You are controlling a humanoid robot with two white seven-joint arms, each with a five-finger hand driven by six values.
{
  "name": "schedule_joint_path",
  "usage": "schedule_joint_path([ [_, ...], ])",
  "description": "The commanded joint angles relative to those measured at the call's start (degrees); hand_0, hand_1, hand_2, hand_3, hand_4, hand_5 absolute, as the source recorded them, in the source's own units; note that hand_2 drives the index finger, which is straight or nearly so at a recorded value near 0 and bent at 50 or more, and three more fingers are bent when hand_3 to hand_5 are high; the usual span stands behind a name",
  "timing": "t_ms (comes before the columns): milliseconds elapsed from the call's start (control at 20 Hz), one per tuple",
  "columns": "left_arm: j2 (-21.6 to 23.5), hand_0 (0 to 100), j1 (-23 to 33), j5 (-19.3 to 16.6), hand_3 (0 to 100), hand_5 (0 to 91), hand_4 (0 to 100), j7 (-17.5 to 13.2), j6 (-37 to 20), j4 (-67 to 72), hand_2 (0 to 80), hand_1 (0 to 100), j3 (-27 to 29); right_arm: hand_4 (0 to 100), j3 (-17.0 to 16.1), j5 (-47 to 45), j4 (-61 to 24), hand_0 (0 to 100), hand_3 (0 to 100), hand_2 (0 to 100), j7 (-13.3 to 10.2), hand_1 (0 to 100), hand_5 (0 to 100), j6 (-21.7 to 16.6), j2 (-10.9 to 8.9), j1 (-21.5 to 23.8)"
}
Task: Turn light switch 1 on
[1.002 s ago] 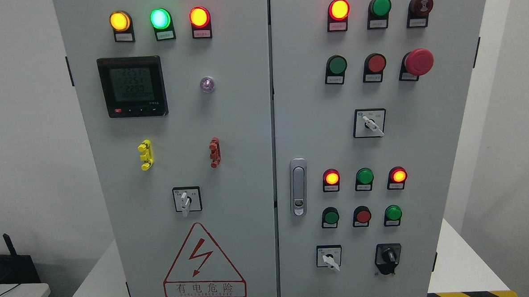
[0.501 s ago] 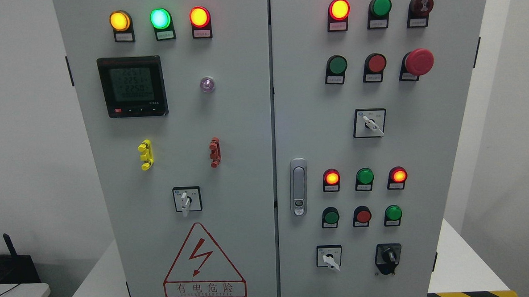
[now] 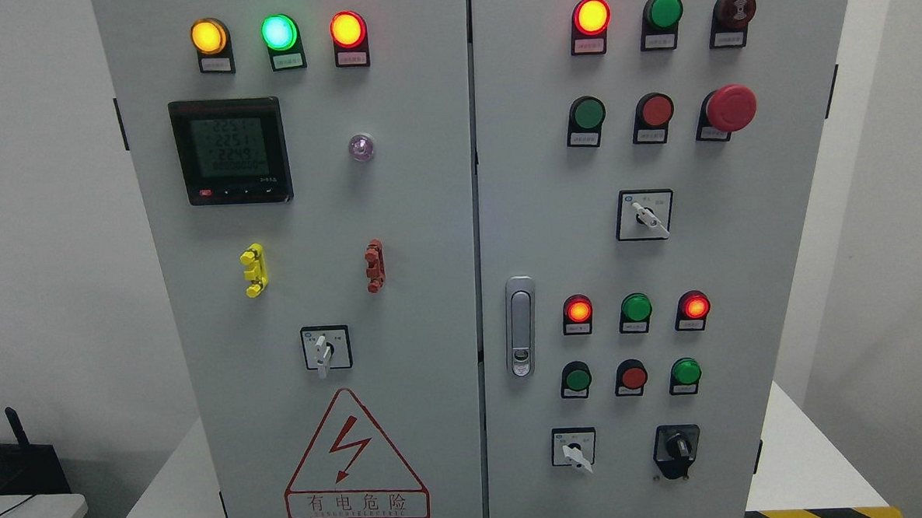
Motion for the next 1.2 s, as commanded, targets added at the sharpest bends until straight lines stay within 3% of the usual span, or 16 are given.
schedule_joint_path([
  [0,-0.2,43,-2.0,0.2,53,40.0,64,-4.8,-2.5,-24.0,30.4,7,-2.9,0,1.3,0.3,0.0,12,0,0,0.0,39,0,0.0,-0.02,0.0],
  [100,-0.3,43,-2.7,0.1,54,40.7,65,-5.6,-4.9,-25.4,30.9,7,-5.0,0,1.3,0.3,0.0,12,0,0,0.0,39,0,0.0,-0.02,0.0],
  [451,-0.3,42,-2.8,-0.7,56,45.0,66,-5.7,-5.2,-30.0,32.0,4,-14.1,0,1.3,0.3,0.0,12,0,0,0.0,39,0,0.0,-0.02,0.1],
  [702,-2.4,38,-4.9,-7.7,57,44.9,66,-4.9,-5.1,-31.2,33.0,9,-21.5,0,1.3,0.3,0.0,12,0,0,0.0,39,0,0.0,-0.02,0.0],
  [802,-3.3,37,-5.9,-9.2,56,44.7,66,-3.3,-5.0,-31.3,33.0,10,-25.1,0,1.3,0.3,0.0,12,0,0,0.0,39,0,0.0,-0.02,0.0],
  [1002,-4.1,35,-8.6,-14.8,56,43.6,66,2.9,-3.5,-31.5,33.4,13,-31.8,0,1.3,0.3,0.0,12,0,0,0.0,39,0,0.0,-0.02,0.0],
  [1153,-5.2,34,-10.0,-15.7,56,43.8,66,5.8,0.8,-32.3,34.3,13,-37.4,0,1.3,0.3,0.0,12,0,0,0.0,39,0,0.0,0.07,0.0],
])
